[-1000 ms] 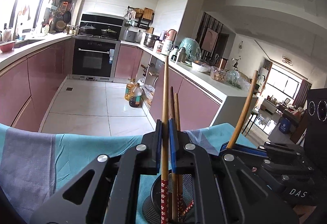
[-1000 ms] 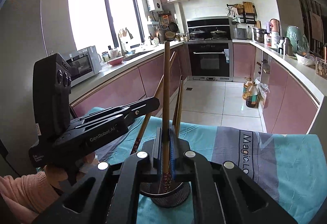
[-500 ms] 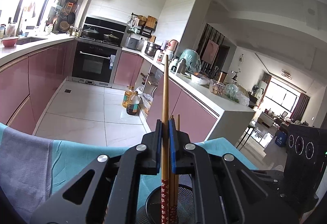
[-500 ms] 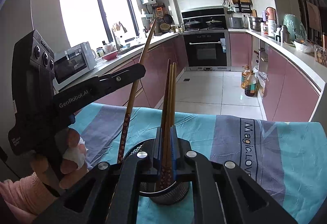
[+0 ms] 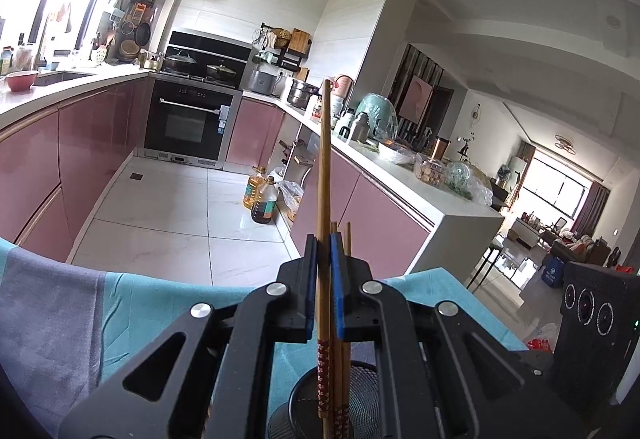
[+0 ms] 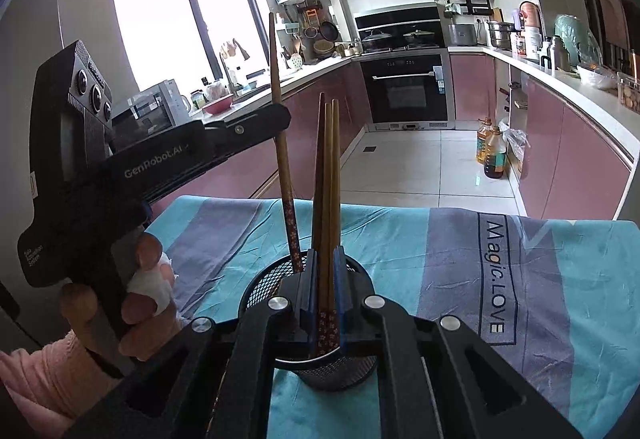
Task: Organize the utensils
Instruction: 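Lower the chopstick into the cup and open the right tool while the left tool releases its chopstick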
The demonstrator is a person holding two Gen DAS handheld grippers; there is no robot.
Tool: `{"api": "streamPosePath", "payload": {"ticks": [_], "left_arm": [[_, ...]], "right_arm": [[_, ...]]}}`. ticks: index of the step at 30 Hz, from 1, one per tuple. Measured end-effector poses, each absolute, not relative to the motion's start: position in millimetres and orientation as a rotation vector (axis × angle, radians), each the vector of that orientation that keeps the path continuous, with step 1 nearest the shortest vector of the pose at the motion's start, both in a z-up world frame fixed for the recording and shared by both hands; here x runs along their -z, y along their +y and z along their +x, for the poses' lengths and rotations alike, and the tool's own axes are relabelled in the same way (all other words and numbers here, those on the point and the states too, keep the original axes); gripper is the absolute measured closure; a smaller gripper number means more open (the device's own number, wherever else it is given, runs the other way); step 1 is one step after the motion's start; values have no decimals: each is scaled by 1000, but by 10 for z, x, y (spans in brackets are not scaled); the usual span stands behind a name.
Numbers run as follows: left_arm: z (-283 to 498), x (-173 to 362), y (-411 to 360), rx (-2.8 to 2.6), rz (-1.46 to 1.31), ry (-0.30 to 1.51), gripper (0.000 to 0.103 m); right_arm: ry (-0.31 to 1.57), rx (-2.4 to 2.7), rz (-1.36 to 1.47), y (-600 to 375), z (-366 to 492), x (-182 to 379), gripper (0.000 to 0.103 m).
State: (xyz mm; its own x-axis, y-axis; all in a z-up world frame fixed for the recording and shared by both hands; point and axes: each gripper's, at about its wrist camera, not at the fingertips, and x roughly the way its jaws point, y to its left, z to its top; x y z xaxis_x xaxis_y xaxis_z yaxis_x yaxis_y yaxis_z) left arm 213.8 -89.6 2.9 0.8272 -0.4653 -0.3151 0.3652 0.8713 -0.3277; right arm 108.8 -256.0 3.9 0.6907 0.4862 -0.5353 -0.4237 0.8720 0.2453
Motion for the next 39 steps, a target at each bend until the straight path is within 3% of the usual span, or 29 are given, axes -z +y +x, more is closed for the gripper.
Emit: {"api": "streamPosePath", "payload": {"ticks": [10,18,25,27,37,39], "left_arm": [[2051,-2,-879,487,-187,536,96],[2171,-28,-937,559,-130,700,96],[2212,155,-917,520,-103,738,95],[2158,145,-900,510,-83,711,89],[1776,64,-652,491,-42,620,79],[1691,75,-613,492,-27,614,72]], "right_arm": [[642,-500,123,-2599,1082,29,95],[647,-491,131,-2624,1071,46,89],[649,-490,135,-2606,1072,51,85],[645,-491,134,-2612,1060,55,83],[621,-527,128,-2554,814,49,77],[615,-544,115,-2517,717,40,77]]}}
